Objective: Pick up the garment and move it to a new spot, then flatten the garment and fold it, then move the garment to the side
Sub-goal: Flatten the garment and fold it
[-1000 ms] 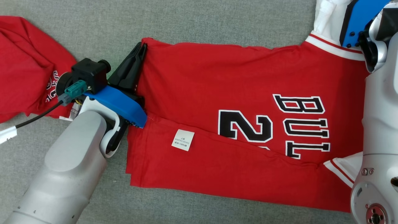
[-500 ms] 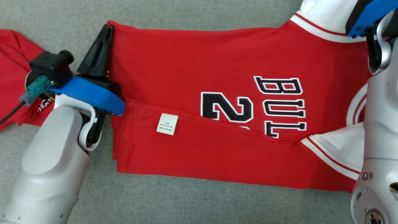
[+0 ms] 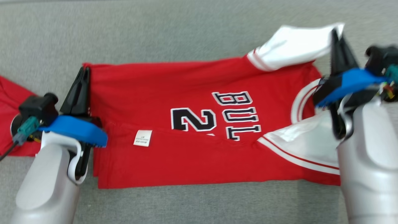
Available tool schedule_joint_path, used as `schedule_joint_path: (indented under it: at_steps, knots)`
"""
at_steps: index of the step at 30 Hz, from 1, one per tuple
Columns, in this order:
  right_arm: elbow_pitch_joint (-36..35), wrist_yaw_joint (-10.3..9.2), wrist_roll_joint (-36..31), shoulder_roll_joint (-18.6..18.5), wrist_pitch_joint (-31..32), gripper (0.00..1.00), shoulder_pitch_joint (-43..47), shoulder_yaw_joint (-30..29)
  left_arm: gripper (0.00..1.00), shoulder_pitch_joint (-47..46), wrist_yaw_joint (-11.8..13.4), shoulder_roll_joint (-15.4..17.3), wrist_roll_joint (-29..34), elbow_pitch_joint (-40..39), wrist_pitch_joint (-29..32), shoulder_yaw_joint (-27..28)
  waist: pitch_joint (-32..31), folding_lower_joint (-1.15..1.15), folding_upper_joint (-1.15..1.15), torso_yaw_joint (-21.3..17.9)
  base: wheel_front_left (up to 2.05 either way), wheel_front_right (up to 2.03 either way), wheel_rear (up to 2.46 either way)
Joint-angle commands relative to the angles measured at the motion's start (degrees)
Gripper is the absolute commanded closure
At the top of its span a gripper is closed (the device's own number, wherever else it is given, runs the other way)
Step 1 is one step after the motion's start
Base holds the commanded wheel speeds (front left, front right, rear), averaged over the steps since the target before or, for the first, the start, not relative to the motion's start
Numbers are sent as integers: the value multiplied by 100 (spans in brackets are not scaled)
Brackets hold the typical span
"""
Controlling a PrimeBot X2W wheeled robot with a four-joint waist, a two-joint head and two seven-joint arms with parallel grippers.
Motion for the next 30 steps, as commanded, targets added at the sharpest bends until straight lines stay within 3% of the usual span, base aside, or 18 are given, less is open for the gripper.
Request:
schedule_joint_path:
  at_steps: [1, 14, 25, 26, 27, 28, 29, 30]
  knots:
    - [-64, 2, 143, -14, -65, 100, 195, 54, 100, 125, 15, -1, 50, 17, -17, 71, -259, 1, 0, -243, 0, 0, 0]
    - [-946, 3, 1496, -15, 90, 100, 2221, 552, 100, 1193, 15, -324, 531, 200, -17, 470, -1041, 1, 0, -481, 0, 0, 0]
    - [-686, 2, 1750, -16, 215, 100, 2944, 384, 100, 1826, 15, -657, 742, 244, -17, 488, -1279, 1, 0, -284, 0, 0, 0]
    - [-642, 2, 1807, -16, 196, 100, 2937, 360, 82, 1859, 15, -679, 737, 264, -17, 513, -1275, 1, 0, -267, 0, 0, 0]
    - [-596, 2, 1858, -18, 166, 80, 2919, 331, 55, 1873, 15, -713, 724, 255, -17, 573, -1266, 1, 0, -251, 0, 0, 0]
    - [-545, 2, 1893, -17, 147, 11, 2886, 314, 0, 1890, 15, -752, 717, 219, -17, 648, -1257, 1, 0, -232, 0, 0, 0]
    - [-507, 3, 1896, -16, 123, 0, 2842, 300, 0, 1930, 19, -791, 718, 180, -17, 752, -1243, 1, 0, -207, 0, 0, 0]
    - [-470, 2, 1893, -17, 92, 0, 2800, 273, 0, 1981, 32, -826, 735, 124, -17, 858, -1236, 1, 0, -181, 0, 0, 0]
